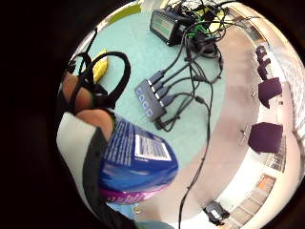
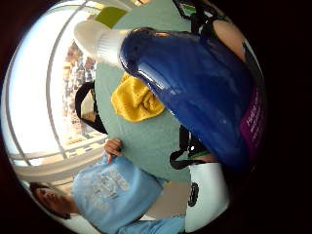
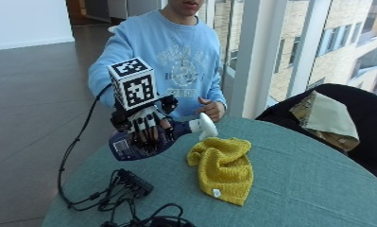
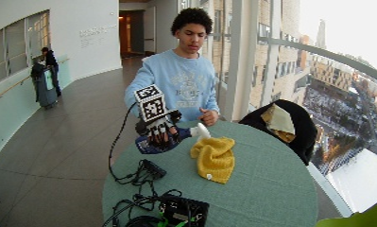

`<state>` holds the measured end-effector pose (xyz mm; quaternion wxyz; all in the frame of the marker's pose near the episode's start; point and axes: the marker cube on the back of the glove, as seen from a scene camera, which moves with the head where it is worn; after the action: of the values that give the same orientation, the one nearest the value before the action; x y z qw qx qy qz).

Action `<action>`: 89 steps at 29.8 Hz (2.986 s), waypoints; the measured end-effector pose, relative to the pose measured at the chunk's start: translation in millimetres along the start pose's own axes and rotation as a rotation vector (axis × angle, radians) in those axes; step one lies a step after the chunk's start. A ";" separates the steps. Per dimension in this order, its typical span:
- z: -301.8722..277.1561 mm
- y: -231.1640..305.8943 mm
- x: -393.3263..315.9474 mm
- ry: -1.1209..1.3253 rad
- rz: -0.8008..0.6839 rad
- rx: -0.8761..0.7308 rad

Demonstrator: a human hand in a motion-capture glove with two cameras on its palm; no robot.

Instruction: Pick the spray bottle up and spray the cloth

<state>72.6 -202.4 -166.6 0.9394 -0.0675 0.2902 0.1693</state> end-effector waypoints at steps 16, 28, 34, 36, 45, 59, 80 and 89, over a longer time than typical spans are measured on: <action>1.1 -1.1 -4.5 0.006 -0.009 -0.015; 0.9 -1.6 -6.4 0.013 -0.020 -0.022; 1.4 -1.7 -8.9 0.019 -0.023 -0.012; 1.4 -1.7 -9.6 0.020 -0.023 -0.012; 2.3 -1.7 -11.3 0.027 -0.028 -0.017; -8.3 11.6 -67.0 -0.336 -0.162 0.187; 49.3 -24.4 -303.6 -0.987 -0.551 0.269; 99.4 -46.5 -368.1 -1.056 -0.628 0.158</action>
<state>-143.8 -326.2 125.5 0.9634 0.0131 -0.2360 -0.1266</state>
